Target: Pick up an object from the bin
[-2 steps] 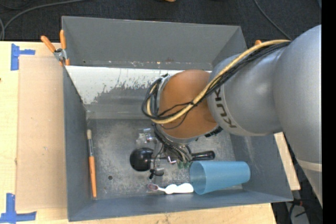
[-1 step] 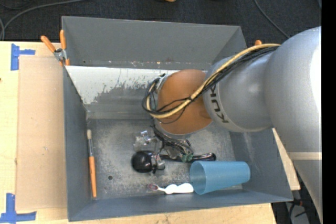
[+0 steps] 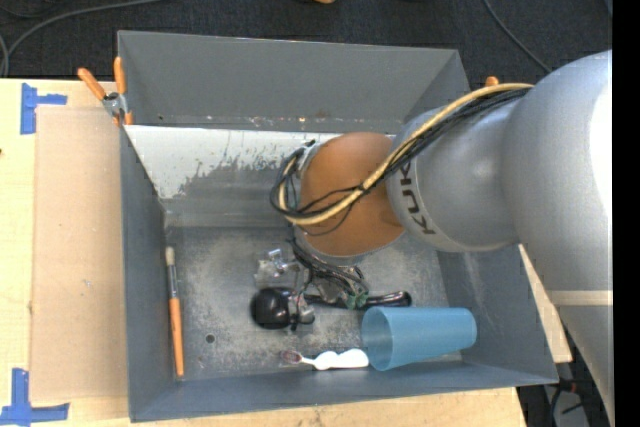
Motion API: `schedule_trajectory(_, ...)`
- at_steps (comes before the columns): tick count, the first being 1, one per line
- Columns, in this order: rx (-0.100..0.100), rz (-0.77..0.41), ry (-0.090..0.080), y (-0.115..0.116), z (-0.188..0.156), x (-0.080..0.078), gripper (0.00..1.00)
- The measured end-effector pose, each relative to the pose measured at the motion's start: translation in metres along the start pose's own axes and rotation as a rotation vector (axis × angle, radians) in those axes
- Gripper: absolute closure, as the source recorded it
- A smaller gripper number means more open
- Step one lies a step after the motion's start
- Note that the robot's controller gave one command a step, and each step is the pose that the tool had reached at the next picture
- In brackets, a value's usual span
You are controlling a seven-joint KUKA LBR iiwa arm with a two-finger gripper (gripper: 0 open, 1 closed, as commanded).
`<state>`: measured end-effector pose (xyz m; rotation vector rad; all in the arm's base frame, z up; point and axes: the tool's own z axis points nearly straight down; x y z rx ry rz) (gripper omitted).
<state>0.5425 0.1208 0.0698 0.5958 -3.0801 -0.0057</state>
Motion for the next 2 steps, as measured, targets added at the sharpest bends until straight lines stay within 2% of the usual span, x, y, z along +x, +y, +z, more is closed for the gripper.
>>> schedule_trajectory(1, 0.0, 0.004, -0.005, -0.005, -0.068, 0.001, 1.0)
schedule_trajectory(2, -0.002, 0.011, 0.005, -0.009, -0.145, -0.004, 1.0)
